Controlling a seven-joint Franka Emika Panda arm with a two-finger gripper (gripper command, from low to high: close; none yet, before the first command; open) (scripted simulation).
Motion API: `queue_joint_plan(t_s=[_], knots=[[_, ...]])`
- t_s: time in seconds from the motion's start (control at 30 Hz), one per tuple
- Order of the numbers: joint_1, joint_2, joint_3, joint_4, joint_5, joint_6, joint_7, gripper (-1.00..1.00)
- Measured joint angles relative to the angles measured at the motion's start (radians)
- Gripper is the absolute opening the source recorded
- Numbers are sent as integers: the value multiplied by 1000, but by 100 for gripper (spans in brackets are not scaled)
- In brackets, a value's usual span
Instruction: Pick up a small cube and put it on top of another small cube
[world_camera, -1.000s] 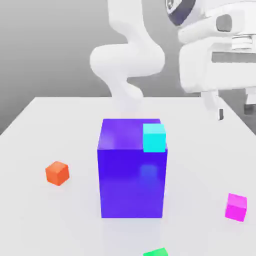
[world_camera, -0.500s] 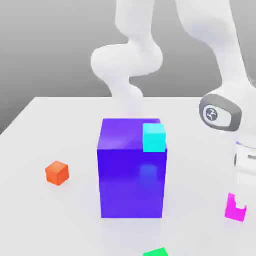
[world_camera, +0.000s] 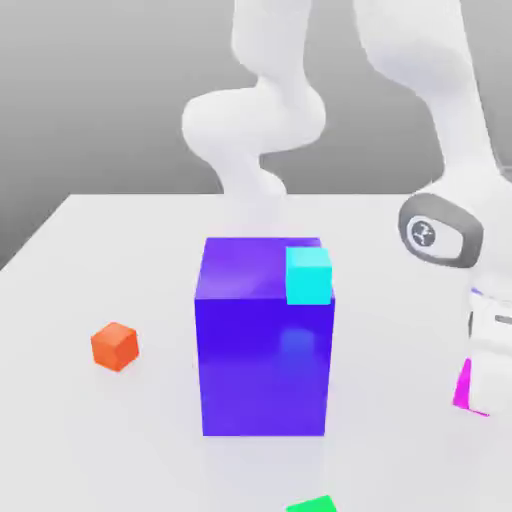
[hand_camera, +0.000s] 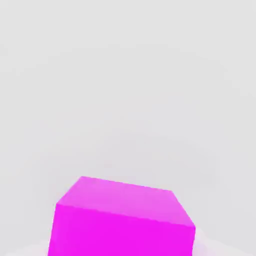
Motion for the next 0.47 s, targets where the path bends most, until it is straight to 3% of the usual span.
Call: queue_joint_plan(t_s=[0.2, 0.33, 0.37, 0.47], knots=[[-192, 11, -144, 150, 93, -134, -19, -100], [-251, 138, -183, 211, 119, -65, -22, -100], [-251, 157, -187, 214, 122, -50, -24, 100], [-251, 157, -187, 214, 122, -50, -24, 100]])
